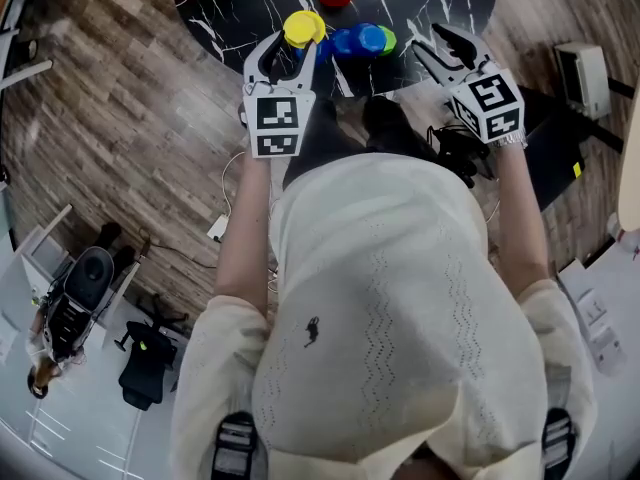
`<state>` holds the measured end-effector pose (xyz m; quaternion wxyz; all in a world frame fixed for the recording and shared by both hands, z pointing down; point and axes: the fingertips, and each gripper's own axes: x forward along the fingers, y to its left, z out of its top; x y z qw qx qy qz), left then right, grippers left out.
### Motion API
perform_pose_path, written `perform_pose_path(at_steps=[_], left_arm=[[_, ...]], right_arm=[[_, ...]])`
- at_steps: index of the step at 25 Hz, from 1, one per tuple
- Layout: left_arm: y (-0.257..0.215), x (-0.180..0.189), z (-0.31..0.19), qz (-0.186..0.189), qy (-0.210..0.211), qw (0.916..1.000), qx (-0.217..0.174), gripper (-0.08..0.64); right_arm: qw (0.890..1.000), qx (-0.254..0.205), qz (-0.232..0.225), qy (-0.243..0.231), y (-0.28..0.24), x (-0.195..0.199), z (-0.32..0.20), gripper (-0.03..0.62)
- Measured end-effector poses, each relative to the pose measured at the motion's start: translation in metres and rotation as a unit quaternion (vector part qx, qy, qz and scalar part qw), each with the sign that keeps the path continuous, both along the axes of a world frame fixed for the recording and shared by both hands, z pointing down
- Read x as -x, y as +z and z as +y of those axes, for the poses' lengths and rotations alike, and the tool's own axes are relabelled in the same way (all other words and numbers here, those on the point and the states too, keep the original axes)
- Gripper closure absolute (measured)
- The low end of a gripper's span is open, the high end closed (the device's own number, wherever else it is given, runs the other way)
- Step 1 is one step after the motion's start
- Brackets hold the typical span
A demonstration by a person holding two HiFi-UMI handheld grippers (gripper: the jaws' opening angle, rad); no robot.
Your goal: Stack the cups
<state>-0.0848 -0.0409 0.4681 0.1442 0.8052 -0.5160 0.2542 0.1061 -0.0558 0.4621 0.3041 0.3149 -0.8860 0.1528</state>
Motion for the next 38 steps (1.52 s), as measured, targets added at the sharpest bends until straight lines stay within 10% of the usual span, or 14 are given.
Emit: perform_pose_path(at_steps=[38], left_arm=[[0.038, -0.041, 0.028, 0.004, 0.058, 0.9977, 0.034, 0.344]], right_arm=[[1.000, 0.013, 0.014, 0.006, 0.014, -0.007, -0.003, 0.393]])
